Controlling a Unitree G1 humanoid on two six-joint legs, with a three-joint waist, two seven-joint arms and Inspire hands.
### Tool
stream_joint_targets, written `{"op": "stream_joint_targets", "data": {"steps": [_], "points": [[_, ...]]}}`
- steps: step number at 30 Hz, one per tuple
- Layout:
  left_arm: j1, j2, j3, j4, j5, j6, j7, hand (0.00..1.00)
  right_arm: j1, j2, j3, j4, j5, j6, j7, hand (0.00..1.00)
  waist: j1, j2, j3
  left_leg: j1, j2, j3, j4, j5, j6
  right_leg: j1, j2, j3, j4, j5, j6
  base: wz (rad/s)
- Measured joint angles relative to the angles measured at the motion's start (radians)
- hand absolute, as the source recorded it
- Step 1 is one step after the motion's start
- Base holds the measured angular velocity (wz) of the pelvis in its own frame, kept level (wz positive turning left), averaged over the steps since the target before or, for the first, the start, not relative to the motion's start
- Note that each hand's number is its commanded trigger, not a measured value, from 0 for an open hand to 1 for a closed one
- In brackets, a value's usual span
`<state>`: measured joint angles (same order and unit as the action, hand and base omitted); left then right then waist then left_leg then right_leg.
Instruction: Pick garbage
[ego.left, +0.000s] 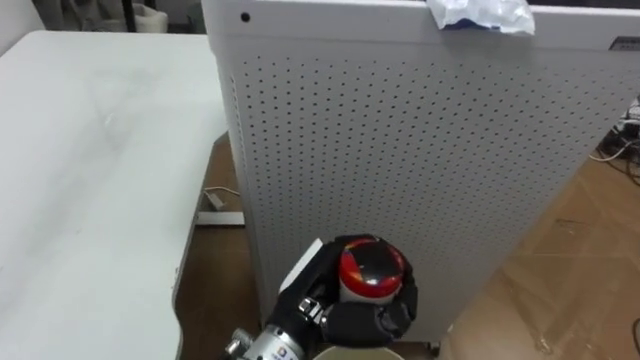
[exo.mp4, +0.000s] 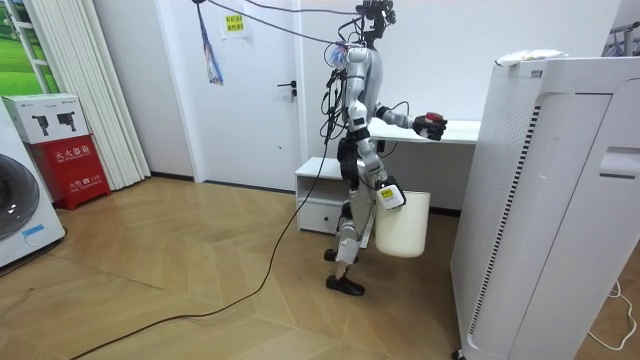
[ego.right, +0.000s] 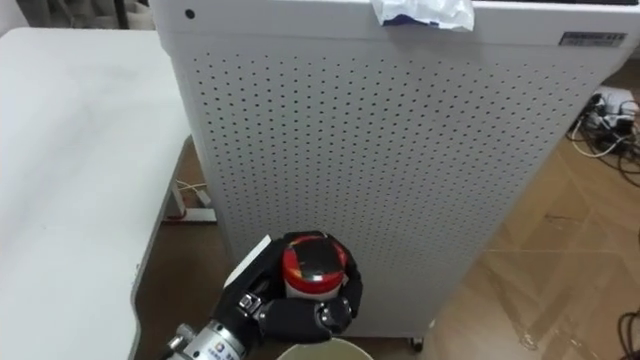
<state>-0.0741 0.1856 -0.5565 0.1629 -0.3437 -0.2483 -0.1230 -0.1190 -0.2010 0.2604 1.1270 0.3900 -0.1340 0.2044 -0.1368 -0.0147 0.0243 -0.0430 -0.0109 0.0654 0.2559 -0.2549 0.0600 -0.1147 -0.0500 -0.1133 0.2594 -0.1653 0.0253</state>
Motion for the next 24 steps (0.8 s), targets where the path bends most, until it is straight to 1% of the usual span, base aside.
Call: {"op": "stream_joint_targets", "data": {"steps": [2,3,4,6,8,10,13,14,15,16,18,19,21,24], "points": [[0.001,0.001,-0.001,0.01,0.0,0.004,-0.01,1.0,-0.008,-0.001,-0.012,0.0,0.0,0.0,-0.001,1.0,0.0,0.007,0.0026,-0.009,0.0,0.003,0.0,0.0,0.0,-0.011,0.0,0.001,0.001,0.001,0.0,-0.02],[0.001,0.001,-0.002,0.02,0.002,0.011,-0.014,1.0,-0.01,-0.003,-0.014,-0.002,-0.002,0.0,-0.001,1.0,0.0,0.012,0.001,-0.015,0.0,0.005,0.002,0.0,0.0,-0.019,0.0,0.002,0.003,0.001,0.0,-0.03],[0.001,0.001,-0.004,0.025,0.004,0.016,-0.014,1.0,-0.01,-0.003,-0.016,-0.01,-0.002,0.0,-0.003,1.0,0.001,0.016,0.0012,-0.024,0.0,0.007,0.003,0.0,0.0,-0.033,0.0,0.0,0.013,0.001,0.0,-0.04],[0.0,-0.001,-0.012,0.041,0.012,0.018,-0.014,1.0,-0.01,-0.002,-0.016,-0.02,0.0,0.0,-0.006,1.0,0.002,0.022,0.0005,-0.037,0.0,0.012,0.003,0.0,0.0,-0.049,0.0,0.002,0.019,0.001,0.0,-0.06],[0.0,-0.005,-0.027,0.074,0.012,0.023,-0.015,1.0,-0.01,-0.002,-0.014,-0.03,-0.001,0.0,-0.009,1.0,0.001,0.03,-0.002,-0.042,0.0,0.017,0.004,0.0,0.0,-0.056,0.001,0.005,0.022,0.001,0.0,-0.06],[0.0,-0.011,-0.047,0.134,0.012,0.026,-0.017,1.0,-0.009,-0.002,-0.008,-0.029,-0.001,-0.001,-0.008,1.0,0.001,0.037,-0.0003,-0.05,0.0,0.017,0.004,0.0,0.0,-0.064,0.001,0.005,0.022,0.001,0.0,0.0],[0.003,-0.007,-0.07,0.186,0.016,0.04,-0.017,1.0,-0.011,-0.002,-0.009,-0.02,-0.001,-0.001,-0.009,1.0,-0.003,0.049,0.0025,-0.065,-0.001,0.02,0.004,0.0,0.0,-0.086,0.001,0.011,0.034,0.001,0.0,-0.03],[0.003,-0.007,-0.072,0.189,0.024,0.041,-0.017,0.45,-0.012,-0.001,-0.009,-0.014,-0.001,-0.002,-0.008,1.0,-0.003,0.051,0.0016,-0.07,-0.001,0.021,0.004,0.0,0.0,-0.091,0.001,0.015,0.034,0.001,0.0,-0.07],[0.003,-0.007,-0.078,0.191,0.026,0.042,-0.017,0.0,-0.014,-0.001,-0.009,-0.004,-0.001,-0.003,-0.006,1.0,-0.003,0.053,0.0024,-0.077,-0.001,0.024,0.005,0.0,0.0,-0.101,0.0,0.018,0.036,0.001,0.0,-0.05],[0.002,-0.008,-0.083,0.191,0.027,0.042,-0.017,0.0,-0.014,-0.002,-0.009,-0.001,-0.001,-0.003,-0.005,1.0,-0.006,0.054,0.0019,-0.087,-0.001,0.026,0.006,0.0,0.001,-0.112,0.0,0.02,0.039,0.001,0.0,-0.06],[0.002,-0.007,-0.094,0.191,0.035,0.042,-0.017,0.0,-0.015,-0.003,-0.009,0.005,-0.001,-0.004,-0.006,1.0,-0.009,0.059,0.0049,-0.091,-0.001,0.029,0.006,0.001,0.001,-0.117,0.0,0.024,0.039,0.001,0.0,-0.04],[0.002,-0.009,-0.1,0.191,0.044,0.042,-0.017,0.0,-0.015,-0.006,-0.009,0.013,-0.002,-0.004,-0.005,1.0,-0.016,0.065,0.0057,-0.092,-0.001,0.03,0.006,0.001,0.001,-0.118,-0.001,0.022,0.039,0.001,0.0,0.0],[0.002,-0.009,-0.107,0.191,0.044,0.042,-0.017,0.0,-0.016,-0.009,-0.012,0.018,-0.002,-0.004,-0.004,1.0,-0.026,0.074,0.0041,-0.094,-0.001,0.032,0.003,0.001,0.001,-0.121,-0.001,0.019,0.04,0.001,0.0,-0.04],[-0.001,-0.009,-0.108,0.191,0.044,0.042,-0.017,0.0,-0.016,-0.01,-0.02,0.026,-0.001,-0.004,-0.002,1.0,-0.031,0.081,0.0042,-0.097,0.0,0.042,0.002,0.001,0.0,-0.133,-0.001,0.028,0.047,0.001,0.0,-0.08]]}}
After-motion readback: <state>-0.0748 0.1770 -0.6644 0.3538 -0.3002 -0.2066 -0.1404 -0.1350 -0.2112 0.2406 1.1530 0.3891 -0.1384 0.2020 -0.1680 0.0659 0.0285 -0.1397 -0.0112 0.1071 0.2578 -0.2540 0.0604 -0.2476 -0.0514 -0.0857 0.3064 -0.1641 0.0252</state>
